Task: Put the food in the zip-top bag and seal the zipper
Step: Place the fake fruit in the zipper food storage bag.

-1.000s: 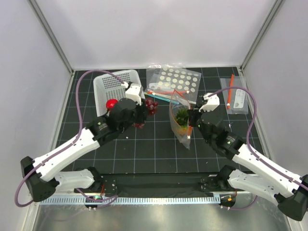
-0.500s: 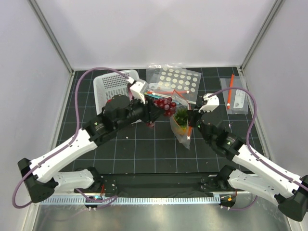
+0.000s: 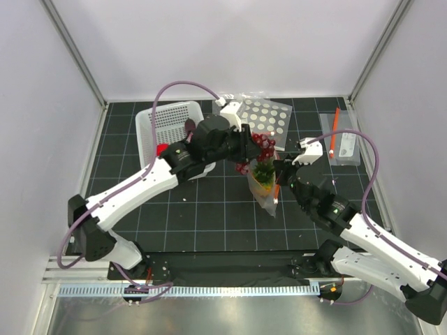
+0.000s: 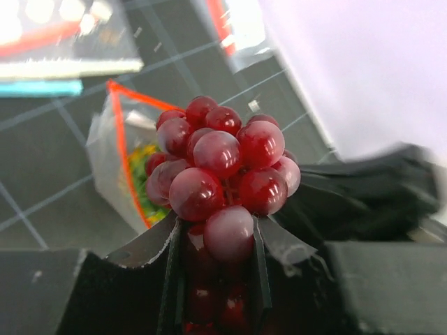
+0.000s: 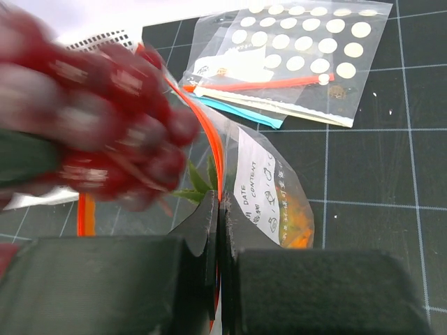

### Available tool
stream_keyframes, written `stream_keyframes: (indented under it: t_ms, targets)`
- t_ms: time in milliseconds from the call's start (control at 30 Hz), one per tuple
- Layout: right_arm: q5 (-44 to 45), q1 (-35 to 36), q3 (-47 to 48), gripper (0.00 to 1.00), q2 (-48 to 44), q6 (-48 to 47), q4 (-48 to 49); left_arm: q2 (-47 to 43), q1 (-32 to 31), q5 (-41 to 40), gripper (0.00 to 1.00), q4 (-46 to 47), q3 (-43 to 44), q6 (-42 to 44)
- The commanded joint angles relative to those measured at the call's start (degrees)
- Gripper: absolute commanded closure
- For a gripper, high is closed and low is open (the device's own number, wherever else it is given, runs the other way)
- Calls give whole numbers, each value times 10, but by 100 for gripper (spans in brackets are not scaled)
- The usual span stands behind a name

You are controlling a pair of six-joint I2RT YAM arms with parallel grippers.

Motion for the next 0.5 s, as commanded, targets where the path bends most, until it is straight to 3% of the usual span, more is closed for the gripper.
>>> stream_keyframes:
  t_ms: [0, 133, 467]
  targets:
    - [24, -3, -2, 98, -14, 16, 29, 41, -2, -41, 92, -42, 52, -39]
    - [42, -3, -2, 99, -9, 24, 26, 96, -2, -50, 93, -122, 106, -40]
    - [10, -3, -6, 99, -2, 19, 40, 151, -2, -164, 93, -202, 198, -29]
